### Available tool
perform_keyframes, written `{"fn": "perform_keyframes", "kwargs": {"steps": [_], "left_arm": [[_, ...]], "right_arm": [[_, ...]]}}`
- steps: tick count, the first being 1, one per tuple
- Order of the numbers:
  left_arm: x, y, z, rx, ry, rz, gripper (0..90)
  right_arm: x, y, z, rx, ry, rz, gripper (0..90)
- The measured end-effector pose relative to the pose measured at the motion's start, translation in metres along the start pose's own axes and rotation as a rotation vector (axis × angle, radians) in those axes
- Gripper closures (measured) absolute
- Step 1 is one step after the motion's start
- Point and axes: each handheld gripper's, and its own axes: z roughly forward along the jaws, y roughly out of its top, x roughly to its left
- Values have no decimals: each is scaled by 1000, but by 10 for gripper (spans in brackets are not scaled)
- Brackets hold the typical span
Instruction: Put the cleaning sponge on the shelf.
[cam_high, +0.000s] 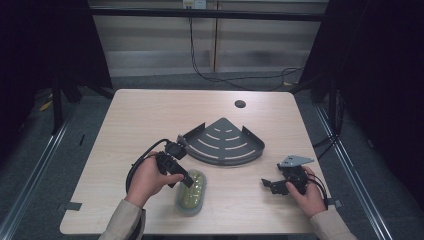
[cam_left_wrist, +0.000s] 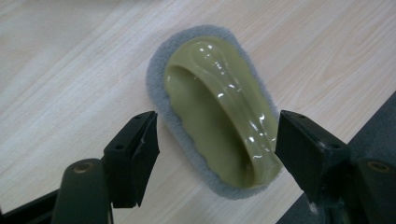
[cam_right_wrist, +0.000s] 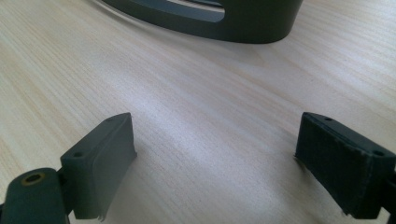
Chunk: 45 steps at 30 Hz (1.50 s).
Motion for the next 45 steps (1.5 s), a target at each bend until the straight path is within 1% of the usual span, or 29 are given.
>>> {"fn": "perform_keyframes", "kwargs": {"steps": [1,3,5,8,12,13,18,19,21,22,23,24,25,26,27,28,29,30,31,34,35,36,37,38,39,42,43,44,45], "left_arm": [[0,1,1,4,-5,5,300],[0,1,4,7,-5,-5,306],[0,1,6,16,-5,-8,318],[0,1,8,14,-6,-8,333],[-3,2,10,22,-15,3,348],[-5,2,12,17,-18,-6,353],[-6,2,16,31,-27,-3,370],[-8,2,18,31,-29,-5,401],[-10,2,20,35,-27,-7,412],[-11,2,21,36,-28,-5,445],[-11,2,22,36,-37,7,484],[-13,2,22,40,-47,11,537],[-14,2,22,41,-44,12,572],[-14,3,22,50,-48,10,591],[-15,3,21,55,-55,6,652],[-15,3,21,55,-55,6,691],[-15,3,20,56,-50,16,691],[-14,3,19,57,-49,19,720],[-14,3,19,68,-44,23,723],[-13,3,17,72,-40,30,725],[-13,3,15,69,-29,34,726],[-13,3,15,69,-29,34,727],[-12,3,11,70,-28,39,726],[-12,3,11,70,-28,39,727],[-11,4,7,76,-19,44,727],[-8,5,3,77,-14,43,727],[-5,5,-1,67,-12,35,727],[-5,5,-1,67,-12,35,727],[-3,4,-5,62,-10,28,727]], "right_arm": [[0,0,0,0,0,0,111],[0,0,0,0,0,0,111],[0,0,0,0,0,1,111],[0,0,0,0,0,0,111],[0,0,0,0,0,1,110],[0,0,0,-1,0,1,111],[0,0,0,0,0,1,111],[0,0,0,0,0,1,111],[0,0,0,-1,0,1,111],[0,0,0,0,0,1,111],[0,0,0,-1,0,1,111],[0,0,0,-1,0,1,111],[0,0,0,-1,0,1,111],[0,0,0,-1,0,1,111],[0,0,0,-1,0,1,111],[0,0,0,-1,0,1,111],[0,0,0,-1,0,1,111],[0,0,0,-1,0,1,111],[0,0,0,-1,0,1,111],[0,0,0,-1,0,1,111],[0,0,0,-1,0,1,111],[0,0,0,-1,0,1,111],[0,0,0,-1,0,1,110],[0,0,0,-1,0,1,111],[0,0,0,-1,0,1,111],[0,0,0,0,0,1,111],[0,0,0,-1,0,1,111],[0,0,0,-1,0,1,111],[0,0,0,-1,0,0,111]]}}
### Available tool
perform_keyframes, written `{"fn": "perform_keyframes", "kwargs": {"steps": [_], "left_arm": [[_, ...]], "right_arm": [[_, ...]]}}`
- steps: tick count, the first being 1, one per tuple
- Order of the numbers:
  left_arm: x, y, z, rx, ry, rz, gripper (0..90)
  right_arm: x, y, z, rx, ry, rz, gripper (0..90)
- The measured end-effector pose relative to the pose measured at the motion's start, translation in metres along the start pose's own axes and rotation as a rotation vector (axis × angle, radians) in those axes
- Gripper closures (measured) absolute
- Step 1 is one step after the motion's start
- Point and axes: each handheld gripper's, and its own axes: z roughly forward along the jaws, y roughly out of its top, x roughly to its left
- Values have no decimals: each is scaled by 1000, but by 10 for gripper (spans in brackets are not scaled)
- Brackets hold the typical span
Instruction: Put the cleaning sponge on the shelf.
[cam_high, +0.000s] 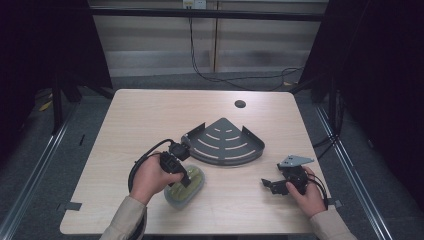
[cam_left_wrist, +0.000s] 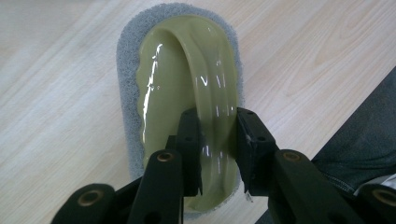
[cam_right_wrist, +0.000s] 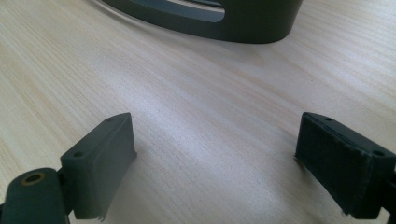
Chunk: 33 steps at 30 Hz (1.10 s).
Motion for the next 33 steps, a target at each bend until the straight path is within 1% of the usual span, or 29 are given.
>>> {"fn": "perform_keyframes", "kwargs": {"steps": [2,5,8,11,19,22,26,28,30,33], "left_arm": [[2,0,-2,4,3,4,727],[6,0,-7,-3,15,-8,727],[10,1,-10,10,29,-8,727],[14,3,-13,10,33,-18,727],[21,7,-25,3,44,-22,727],[24,8,-29,-2,42,-34,727],[29,9,-35,-4,56,-46,727],[30,9,-36,-3,60,-43,727],[33,10,-37,-2,60,-49,727],[35,11,-38,-2,66,-53,727]], "right_arm": [[0,0,0,0,0,0,111],[0,0,0,0,0,0,111],[0,0,0,0,0,0,111],[0,0,0,0,0,0,111],[0,0,0,0,0,0,111],[0,0,0,0,0,0,111],[0,0,0,0,0,0,111],[0,0,0,0,0,0,110],[0,0,0,0,0,0,110],[0,0,0,0,0,0,111]]}}
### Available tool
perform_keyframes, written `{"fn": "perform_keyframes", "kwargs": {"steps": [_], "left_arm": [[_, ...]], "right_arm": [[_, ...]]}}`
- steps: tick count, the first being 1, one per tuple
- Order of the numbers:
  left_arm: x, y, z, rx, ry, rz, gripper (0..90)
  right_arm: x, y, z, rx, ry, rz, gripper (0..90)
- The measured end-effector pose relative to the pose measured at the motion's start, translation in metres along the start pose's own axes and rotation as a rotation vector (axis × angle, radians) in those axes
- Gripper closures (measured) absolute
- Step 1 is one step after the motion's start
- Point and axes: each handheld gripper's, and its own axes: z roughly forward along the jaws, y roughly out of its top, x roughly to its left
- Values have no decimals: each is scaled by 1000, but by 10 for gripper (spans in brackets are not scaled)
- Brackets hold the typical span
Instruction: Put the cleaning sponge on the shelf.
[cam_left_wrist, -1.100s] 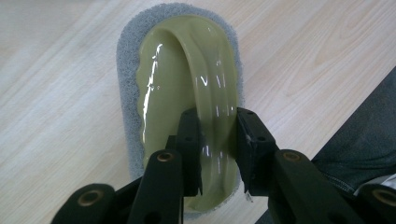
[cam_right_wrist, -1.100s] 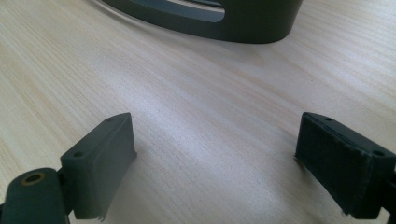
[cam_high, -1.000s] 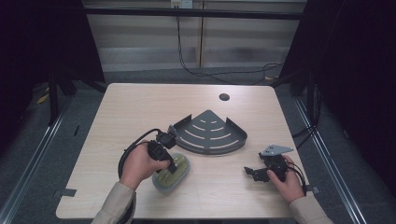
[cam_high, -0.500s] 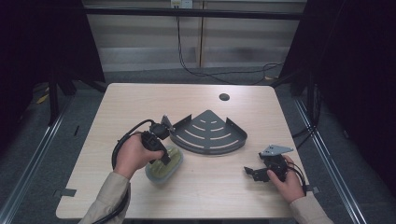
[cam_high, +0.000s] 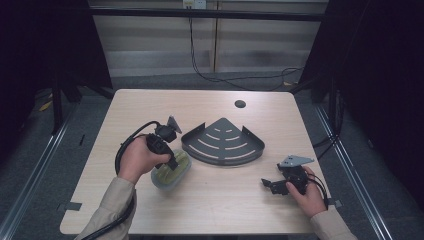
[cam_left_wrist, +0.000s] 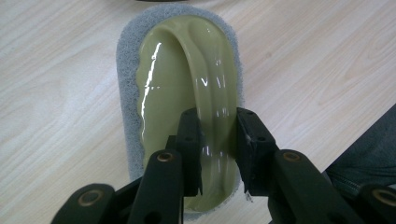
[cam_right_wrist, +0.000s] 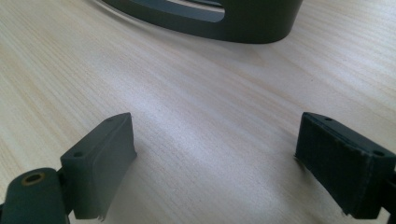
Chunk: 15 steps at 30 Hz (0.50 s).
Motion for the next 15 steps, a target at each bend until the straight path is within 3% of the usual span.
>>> {"fn": "perform_keyframes", "kwargs": {"steps": [15], "left_arm": [[6,15,-14,-13,20,15,727]], "right_arm": [[0,0,0,-1,0,2,110]]}}
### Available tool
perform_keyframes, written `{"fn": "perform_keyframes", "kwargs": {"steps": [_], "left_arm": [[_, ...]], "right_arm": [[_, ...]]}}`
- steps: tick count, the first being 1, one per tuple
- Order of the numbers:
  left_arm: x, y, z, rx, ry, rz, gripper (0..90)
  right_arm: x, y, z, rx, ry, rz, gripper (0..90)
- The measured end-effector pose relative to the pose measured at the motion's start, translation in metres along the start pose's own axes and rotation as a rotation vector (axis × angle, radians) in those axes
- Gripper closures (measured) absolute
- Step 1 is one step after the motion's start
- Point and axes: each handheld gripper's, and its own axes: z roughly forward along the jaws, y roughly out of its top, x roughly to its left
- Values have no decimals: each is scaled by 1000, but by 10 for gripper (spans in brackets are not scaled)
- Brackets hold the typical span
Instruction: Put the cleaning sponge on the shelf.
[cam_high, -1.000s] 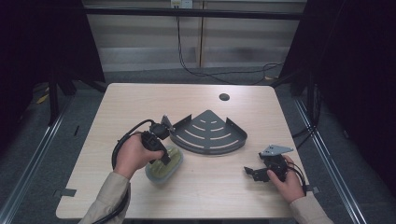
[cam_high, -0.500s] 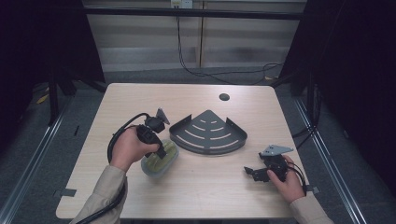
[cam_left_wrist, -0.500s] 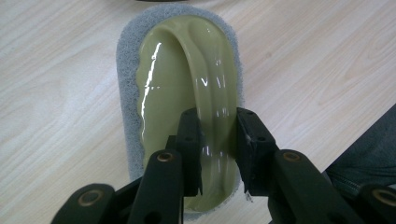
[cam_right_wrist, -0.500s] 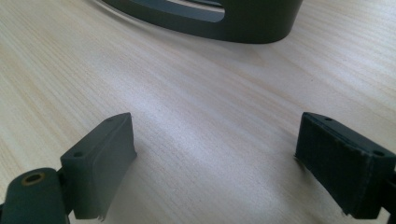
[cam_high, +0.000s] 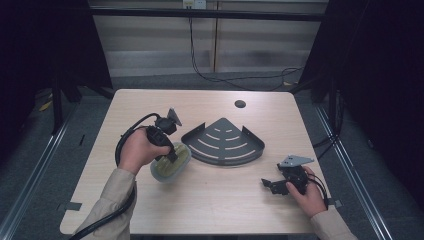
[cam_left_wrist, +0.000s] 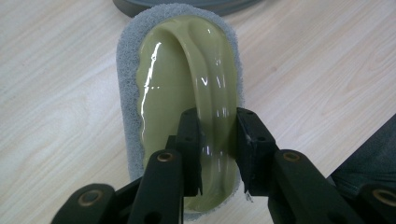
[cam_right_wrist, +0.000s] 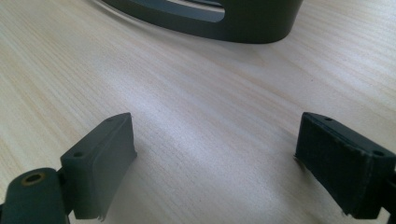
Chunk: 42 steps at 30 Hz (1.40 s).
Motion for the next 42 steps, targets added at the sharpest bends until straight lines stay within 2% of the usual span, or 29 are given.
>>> {"fn": "perform_keyframes", "kwargs": {"steps": [10,19,29,42], "left_arm": [[5,10,-13,-35,2,-4,727],[9,21,-19,-45,12,7,726],[12,33,-22,-65,-10,5,726],[19,46,-31,-76,11,8,726]], "right_arm": [[0,0,0,-2,-1,-2,111],[0,0,0,-2,0,-2,111],[0,0,0,-2,0,-2,110],[0,0,0,-1,0,-2,110]]}}
